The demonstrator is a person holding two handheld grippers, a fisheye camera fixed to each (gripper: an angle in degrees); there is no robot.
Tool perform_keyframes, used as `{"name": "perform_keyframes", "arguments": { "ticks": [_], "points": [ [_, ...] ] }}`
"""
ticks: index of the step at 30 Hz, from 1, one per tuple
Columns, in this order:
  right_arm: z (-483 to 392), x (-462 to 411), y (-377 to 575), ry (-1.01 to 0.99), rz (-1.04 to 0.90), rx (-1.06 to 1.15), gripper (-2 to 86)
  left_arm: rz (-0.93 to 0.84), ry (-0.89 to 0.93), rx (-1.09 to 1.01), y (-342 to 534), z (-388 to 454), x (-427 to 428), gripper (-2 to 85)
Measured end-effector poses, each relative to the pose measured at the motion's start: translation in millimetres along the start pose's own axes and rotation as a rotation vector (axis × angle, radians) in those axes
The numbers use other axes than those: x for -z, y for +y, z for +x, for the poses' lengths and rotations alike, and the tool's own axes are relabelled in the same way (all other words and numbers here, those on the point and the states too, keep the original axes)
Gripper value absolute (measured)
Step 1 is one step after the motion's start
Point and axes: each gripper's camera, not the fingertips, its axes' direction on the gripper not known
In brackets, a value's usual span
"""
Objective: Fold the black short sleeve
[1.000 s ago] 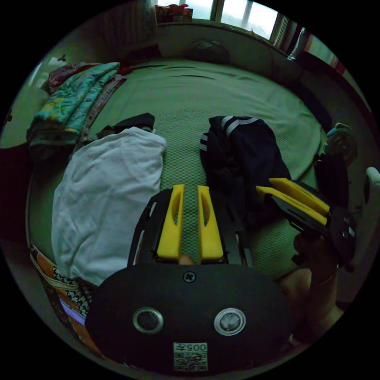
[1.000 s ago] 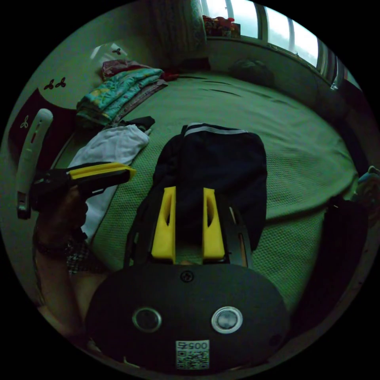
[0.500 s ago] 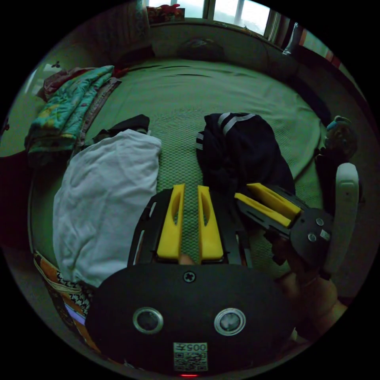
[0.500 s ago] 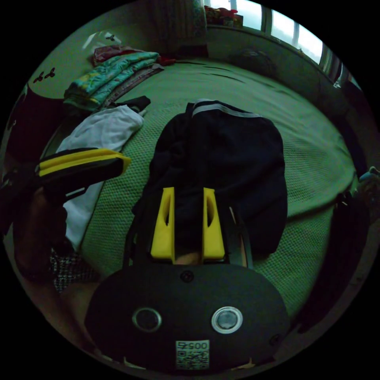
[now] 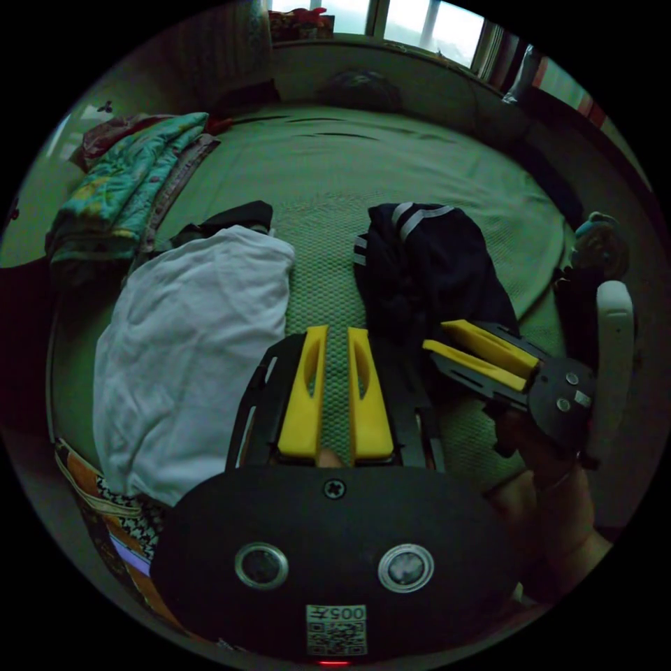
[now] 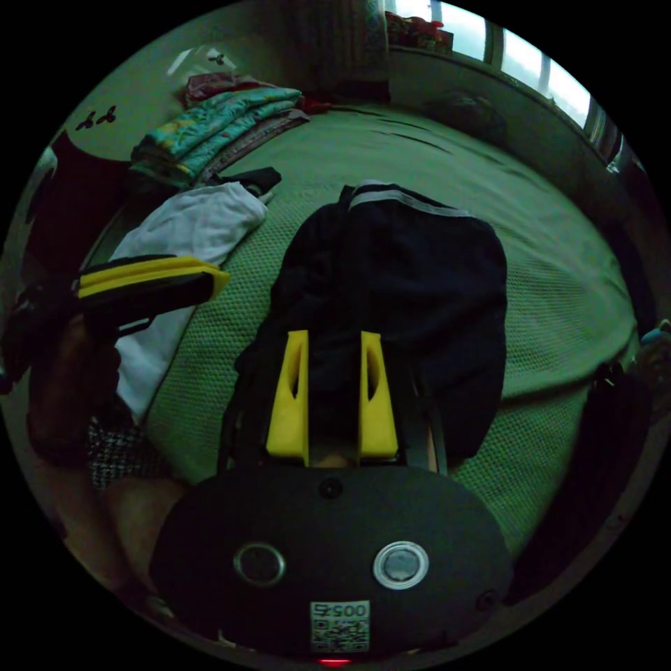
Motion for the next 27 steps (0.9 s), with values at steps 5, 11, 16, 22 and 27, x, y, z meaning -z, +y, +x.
{"name": "perform_keyframes", "arguments": {
  "ticks": [5, 11, 16, 22, 27],
  "points": [
    [7.9, 22.3, 2.4, -0.032, 0.118, 0.021, 13.5, 0.007, 0.015, 0.003, -4.0, -1.4, -4.2, 6.2],
    [24.9, 17.0, -4.3, -0.082, 0.092, -0.035, 15.5, 0.005, 0.008, -0.010, -9.6, 0.4, -12.6, 6.3],
    [39.2, 1.9, -7.5, -0.002, 0.026, -0.021, 12.3, 0.035, 0.050, -0.019, -13.1, 1.0, -14.0, 7.3],
    [81.3, 33.9, 3.6, -0.094, 0.108, -0.088, 2.6, 0.014, 0.056, -0.037, -21.4, 9.0, -24.7, 8.5],
    [123.8, 65.0, 17.6, -0.133, 0.165, -0.171, -0.3, -0.005, 0.163, -0.068, -30.5, 22.4, -41.3, 11.3]
  ]
}}
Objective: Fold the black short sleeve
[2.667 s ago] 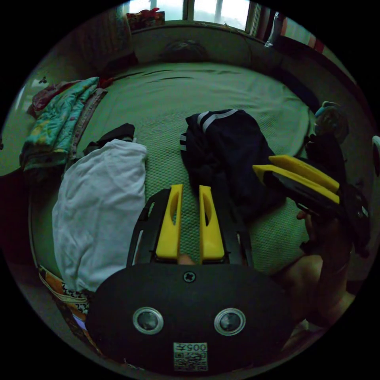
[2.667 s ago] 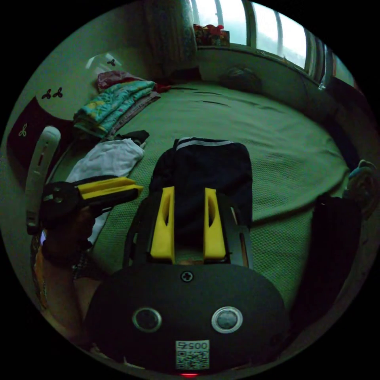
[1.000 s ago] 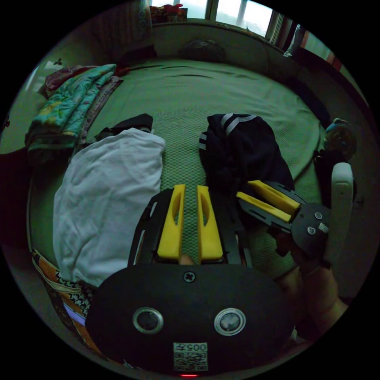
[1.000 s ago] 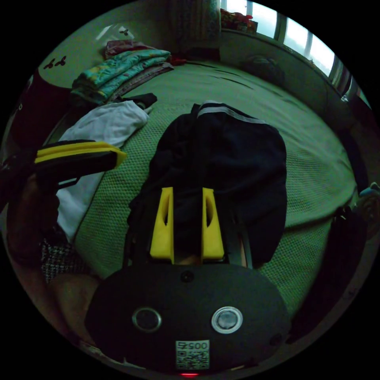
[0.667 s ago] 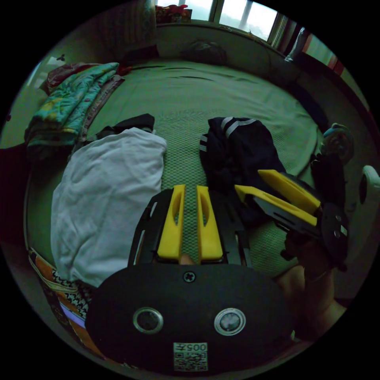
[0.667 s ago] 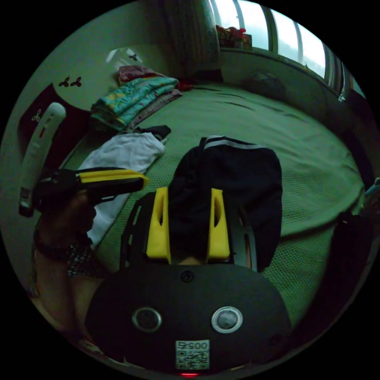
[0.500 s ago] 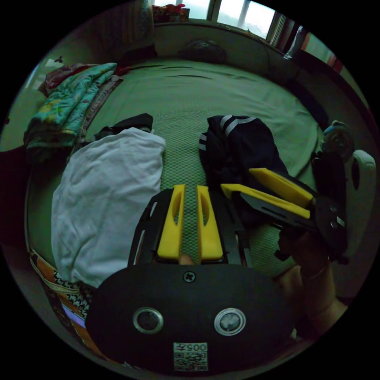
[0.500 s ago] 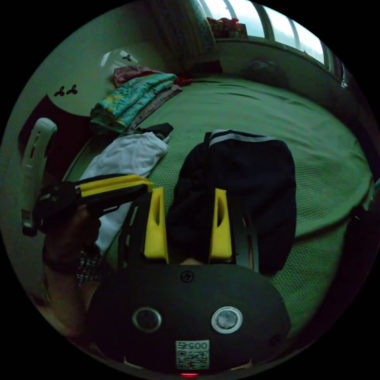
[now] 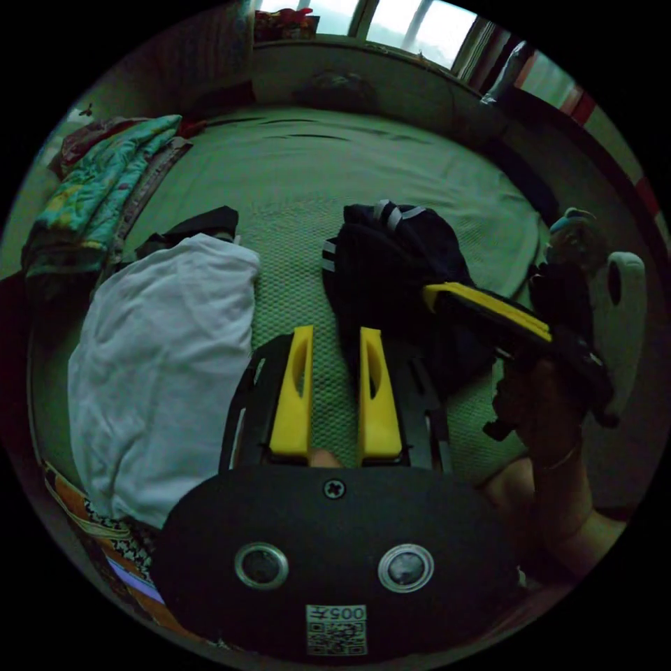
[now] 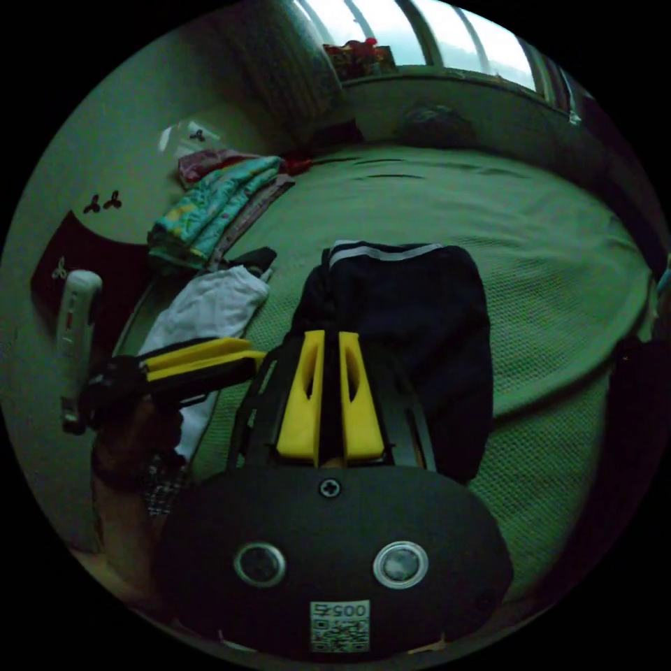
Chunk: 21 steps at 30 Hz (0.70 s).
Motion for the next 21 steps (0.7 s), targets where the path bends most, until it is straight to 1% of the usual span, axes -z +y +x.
{"name": "perform_keyframes", "arguments": {
  "ticks": [2, 7, 10, 13, 14, 16, 20, 21],
  "points": [
    [13.3, 13.3, 2.1, 0.009, 0.022, -0.021, -0.4, -0.023, 0.020, 0.003, -3.5, 2.6, -7.6, 12.1],
    [49.4, 42.7, 7.4, -0.001, 0.043, -0.065, -0.5, -0.028, -0.007, 0.053, -9.7, 6.5, -24.1, 13.8],
    [65.1, 51.4, 11.1, 0.016, 0.039, -0.072, -0.5, -0.033, 0.066, 0.064, -14.3, 11.8, -33.5, 15.1],
    [77.4, 56.7, 14.8, 0.004, 0.027, -0.078, -0.5, -0.069, -0.042, 0.030, -18.3, 27.4, -38.6, 15.8],
    [79.1, 57.6, 15.2, 0.006, 0.023, -0.076, -0.5, -0.081, -0.107, 0.026, -19.6, 34.0, -39.6, 14.8],
    [84.1, 62.2, 16.5, 0.022, 0.019, -0.058, -0.5, -0.097, -0.155, 0.016, -21.5, 43.2, -41.4, 12.7],
    [92.0, 68.7, 18.4, 0.043, 0.018, -0.053, -0.5, -0.099, -0.125, 0.018, -23.1, 57.9, -42.7, 7.1],
    [95.1, 71.2, 19.2, 0.040, 0.019, -0.056, -0.5, -0.100, -0.140, 0.009, -23.0, 61.3, -42.5, 6.2]
  ]
}}
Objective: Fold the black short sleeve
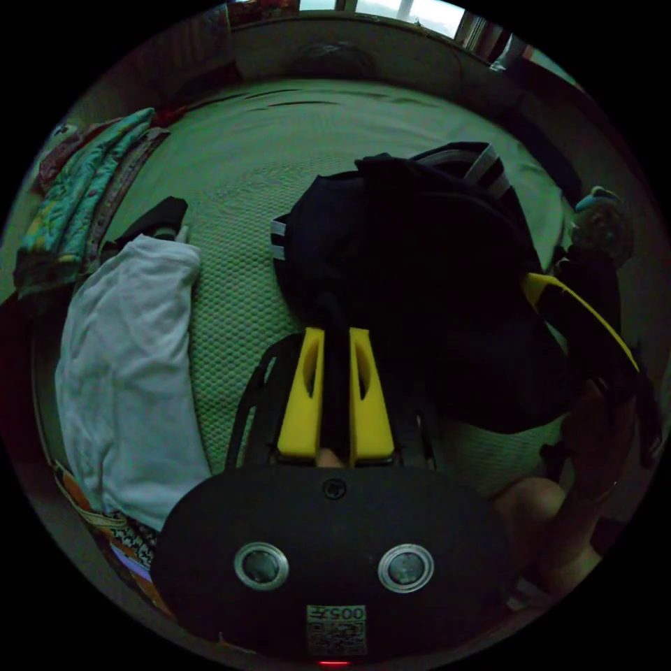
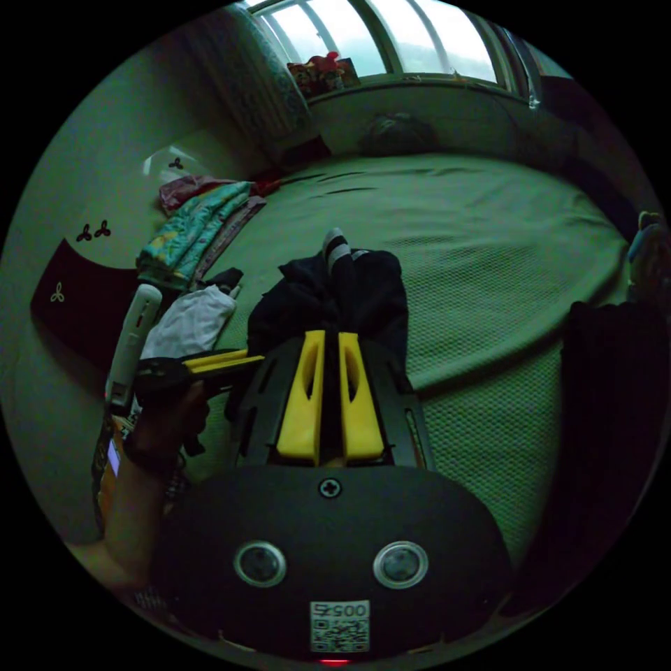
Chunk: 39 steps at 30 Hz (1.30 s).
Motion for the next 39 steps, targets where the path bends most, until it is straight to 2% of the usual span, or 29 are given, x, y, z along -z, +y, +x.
{"name": "perform_keyframes", "arguments": {
  "ticks": [5, 10, 14, 18, 24, 28, 33, 39],
  "points": [
    [10.9, 14.3, 2.1, 0.017, 0.000, 0.011, -0.6, 0.027, 0.013, 0.032, 5.1, 1.0, 9.6, 5.1],
    [30.7, 40.5, 4.2, 0.149, 0.075, 0.001, -0.7, 0.172, 0.080, 0.097, 21.4, -9.6, 45.0, 4.5],
    [56.8, 53.2, 6.5, 0.160, 0.061, -0.094, -0.8, 0.243, -0.098, 0.135, 37.5, -11.3, 64.9, 4.2],
    [82.0, 63.0, 11.6, 0.288, 0.051, -0.150, -0.8, 0.214, -0.164, 0.176, 49.2, -16.7, 69.9, 4.3],
    [117.7, 52.9, 21.3, 0.323, -0.069, -0.289, -0.1, 0.143, -0.155, 0.178, 57.2, -10.6, 72.3, 5.0],
    [115.0, 76.7, 34.7, 0.298, 0.005, -0.288, 0.2, 0.186, -0.193, 0.226, 68.7, -10.7, 87.0, 5.0],
    [101.2, 77.9, 41.3, 0.181, 0.013, -0.201, 2.5, 0.293, -0.064, 0.241, 87.1, -8.1, 107.0, 0.4],
    [71.5, 68.4, 43.0, 0.137, 0.033, -0.060, 8.2, 0.220, -0.062, 0.167, 77.6, 15.1, 101.2, -0.2]
  ]
}}
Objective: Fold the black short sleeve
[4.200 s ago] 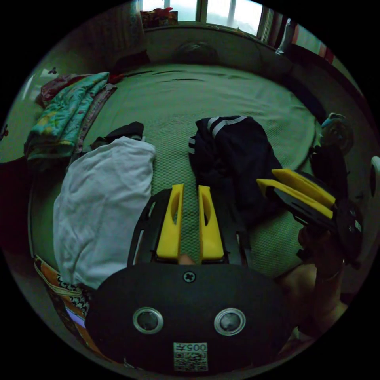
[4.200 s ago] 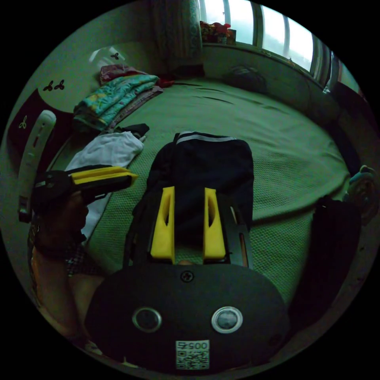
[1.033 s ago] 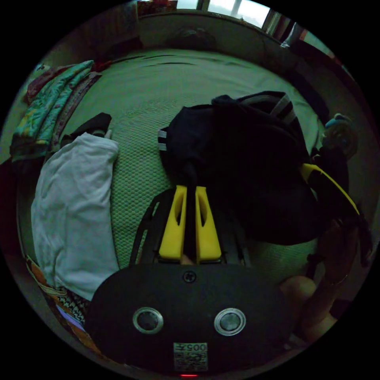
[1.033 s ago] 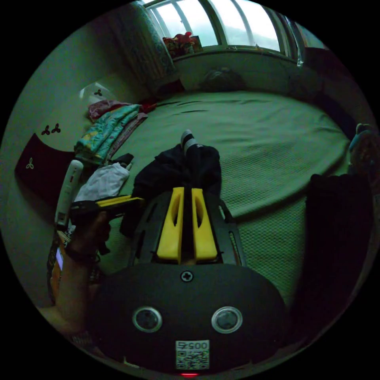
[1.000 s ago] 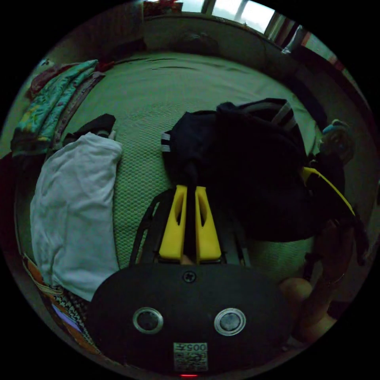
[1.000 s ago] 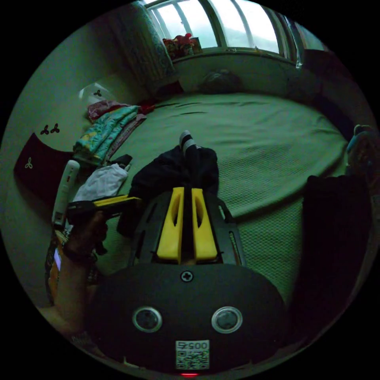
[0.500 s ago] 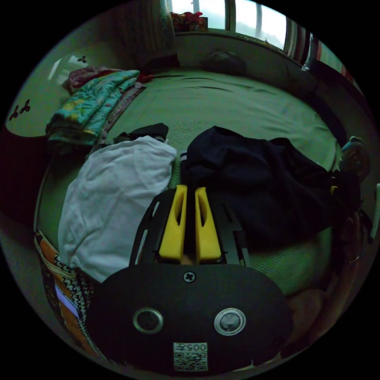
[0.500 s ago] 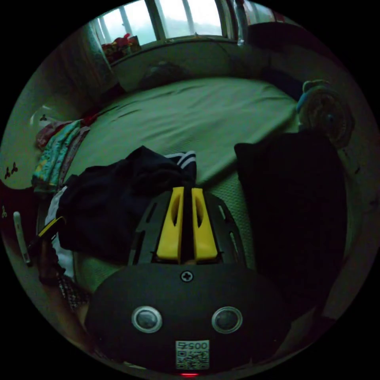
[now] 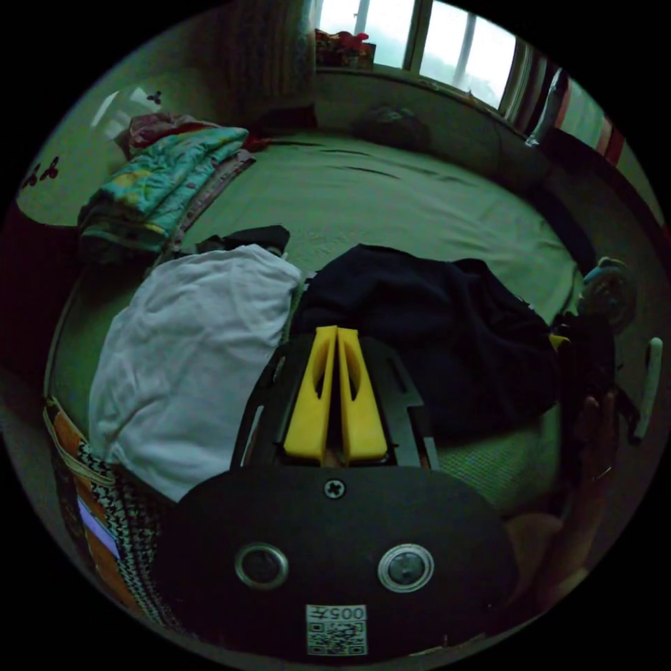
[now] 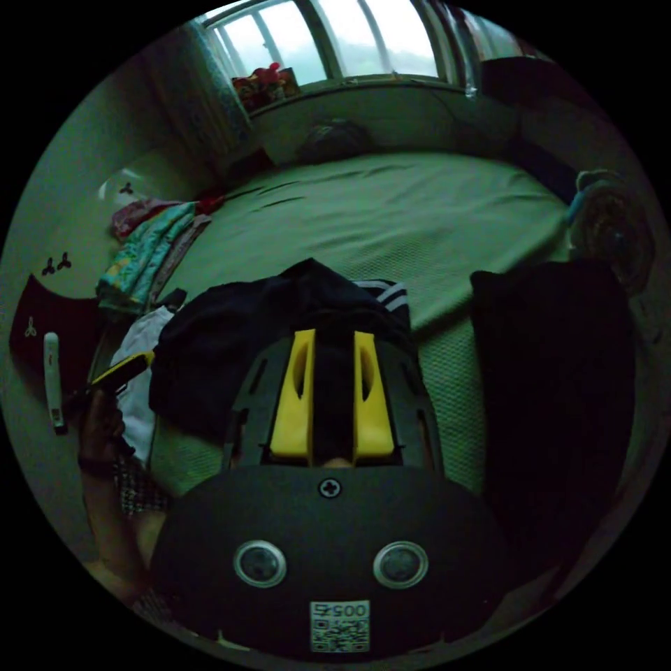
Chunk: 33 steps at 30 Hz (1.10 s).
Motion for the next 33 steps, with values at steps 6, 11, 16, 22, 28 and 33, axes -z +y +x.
{"name": "perform_keyframes", "arguments": {
  "ticks": [6, 11, 16, 22, 28, 33],
  "points": [
    [-25.6, -16.5, 5.4, 0.006, -0.026, 0.068, 11.9, -0.047, 0.048, -0.038, -3.1, 18.8, -6.0, -0.3],
    [-44.2, -32.5, 9.5, 0.184, -0.003, 0.127, 13.1, -0.071, 0.095, -0.075, -5.9, 33.4, -6.5, -0.3],
    [-35.1, -53.3, 12.3, 0.354, -0.055, 0.017, 13.4, -0.097, 0.045, -0.122, -3.0, 45.1, -6.0, -0.2],
    [-8.3, -56.0, 25.0, 0.329, -0.077, -0.105, 1.7, -0.129, 0.048, -0.113, 4.4, 41.5, 1.2, -0.2],
    [7.8, -26.6, 41.6, 0.190, -0.057, -0.178, -1.2, -0.117, 0.014, -0.103, 20.8, 36.9, 19.3, -0.1],
    [2.0, 2.0, 76.3, 0.130, -0.047, -0.161, -1.4, -0.125, 0.041, -0.062, 43.9, 32.6, 31.5, -0.1]
  ]
}}
